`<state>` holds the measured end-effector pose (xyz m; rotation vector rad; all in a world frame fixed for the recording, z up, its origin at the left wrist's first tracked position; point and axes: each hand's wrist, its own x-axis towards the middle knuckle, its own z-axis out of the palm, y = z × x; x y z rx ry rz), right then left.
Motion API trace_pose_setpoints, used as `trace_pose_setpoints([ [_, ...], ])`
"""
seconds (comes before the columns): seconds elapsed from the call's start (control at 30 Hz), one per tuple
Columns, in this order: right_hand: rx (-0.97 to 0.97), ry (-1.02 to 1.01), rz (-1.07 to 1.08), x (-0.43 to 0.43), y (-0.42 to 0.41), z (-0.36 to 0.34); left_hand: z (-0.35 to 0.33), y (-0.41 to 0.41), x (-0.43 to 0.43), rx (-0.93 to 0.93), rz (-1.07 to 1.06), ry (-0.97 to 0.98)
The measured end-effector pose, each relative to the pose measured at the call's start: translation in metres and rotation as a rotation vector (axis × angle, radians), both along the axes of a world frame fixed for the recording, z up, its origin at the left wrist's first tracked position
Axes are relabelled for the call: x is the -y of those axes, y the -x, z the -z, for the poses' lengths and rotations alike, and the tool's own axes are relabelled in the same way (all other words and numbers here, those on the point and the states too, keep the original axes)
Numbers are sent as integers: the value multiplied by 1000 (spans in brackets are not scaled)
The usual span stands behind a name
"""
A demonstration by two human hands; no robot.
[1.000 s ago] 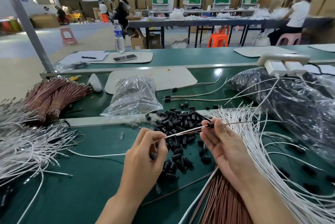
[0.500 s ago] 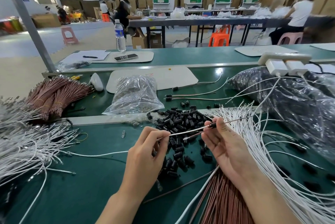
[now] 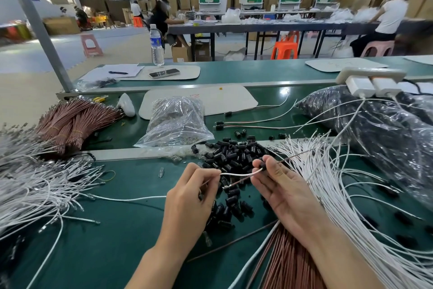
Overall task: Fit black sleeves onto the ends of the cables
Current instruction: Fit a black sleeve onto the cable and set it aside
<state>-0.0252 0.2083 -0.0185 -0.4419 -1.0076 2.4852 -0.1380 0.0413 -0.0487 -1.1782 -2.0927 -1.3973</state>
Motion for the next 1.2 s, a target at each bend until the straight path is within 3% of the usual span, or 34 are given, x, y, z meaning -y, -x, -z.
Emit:
trace_pose_setpoints([
  [0.27, -28, 44, -51, 3, 1, 2, 0, -1, 1, 11, -17, 23],
  [0.37, 6, -50, -66, 8, 3, 5, -1, -3, 0, -30, 23, 40],
  [0.5, 101, -325, -31, 19, 7, 8, -1, -3, -1, -75, 37, 92],
  [0.8, 77, -324, 125, 16, 7, 10, -2, -7, -1, -76, 135, 216],
  [1.0, 136, -507, 41, 22, 8, 12, -4, -6, -1, -39, 122, 231],
  [1.2, 168, -558, 44, 21, 8, 12, -2, -4, -3, 18, 81, 182],
])
